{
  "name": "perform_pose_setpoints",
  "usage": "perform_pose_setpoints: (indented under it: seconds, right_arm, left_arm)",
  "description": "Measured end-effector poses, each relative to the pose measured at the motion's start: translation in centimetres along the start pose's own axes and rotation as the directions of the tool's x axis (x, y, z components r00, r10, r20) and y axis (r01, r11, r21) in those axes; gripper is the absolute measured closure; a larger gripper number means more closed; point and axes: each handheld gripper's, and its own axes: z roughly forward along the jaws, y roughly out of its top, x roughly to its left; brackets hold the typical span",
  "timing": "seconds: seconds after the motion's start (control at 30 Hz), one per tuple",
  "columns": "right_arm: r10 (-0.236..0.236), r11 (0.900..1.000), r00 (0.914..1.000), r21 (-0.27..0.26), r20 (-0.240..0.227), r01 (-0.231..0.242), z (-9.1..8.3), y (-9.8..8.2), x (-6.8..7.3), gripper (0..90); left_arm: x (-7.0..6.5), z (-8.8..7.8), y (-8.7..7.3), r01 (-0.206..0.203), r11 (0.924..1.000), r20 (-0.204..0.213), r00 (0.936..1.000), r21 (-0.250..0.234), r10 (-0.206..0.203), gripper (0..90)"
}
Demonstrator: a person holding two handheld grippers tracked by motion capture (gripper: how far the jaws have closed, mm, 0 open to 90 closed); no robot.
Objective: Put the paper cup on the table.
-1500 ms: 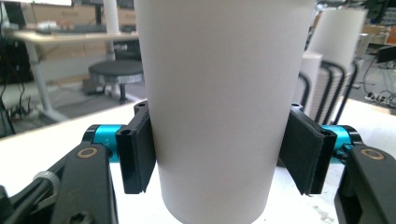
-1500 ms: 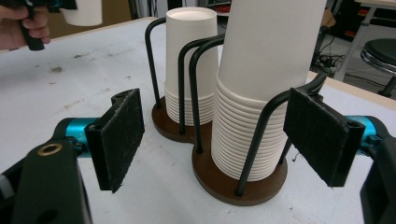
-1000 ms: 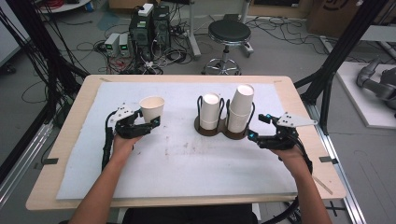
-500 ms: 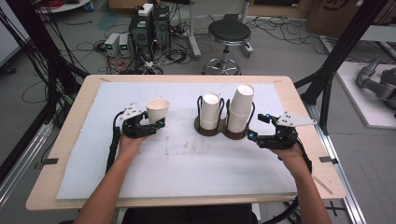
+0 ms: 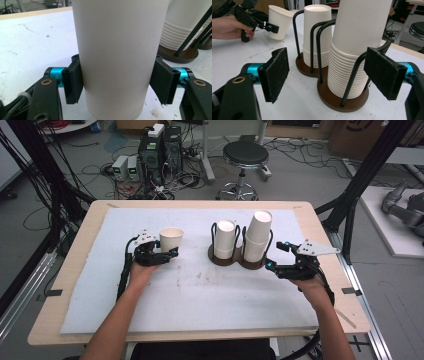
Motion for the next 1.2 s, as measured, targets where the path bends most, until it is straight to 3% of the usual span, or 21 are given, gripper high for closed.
perform_pose_setpoints:
  seconds: [0.2,0.33,0.63,0.87,1.2]
  right_arm:
    - [-0.001,1.0,1.0,-0.003,-0.003,0.001,-0.06,0.11,0.1,20.6]
    - [-0.007,1.0,1.0,-0.006,-0.004,0.007,-0.1,0.17,0.11,20.6]
    - [0.003,1.0,1.0,-0.015,-0.004,-0.003,-0.38,0.22,0.06,20.7]
    - [-0.001,1.0,1.0,-0.011,-0.005,0.001,-0.23,0.22,0.13,20.7]
    - [-0.003,1.0,1.0,-0.015,-0.004,0.003,-0.24,0.21,0.04,20.7]
  left_arm:
    - [0.03,0.2,0.04,0.015,0.9998,-0.015,0.9998,0.016,-0.014,34.4]
    - [-0.18,0.46,0.15,-0.008,0.9989,-0.028,0.9996,0.046,0.009,34.3]
    - [-0.11,0.24,0.14,0.004,0.9983,-0.026,0.9997,0.058,-0.002,33.2]
    - [-0.46,-0.19,0.29,-0.055,0.9935,-0.026,0.998,0.099,0.058,32.7]
    - [-0.32,-0.22,0.2,-0.042,0.9941,-0.022,0.9988,0.1,0.044,31.5]
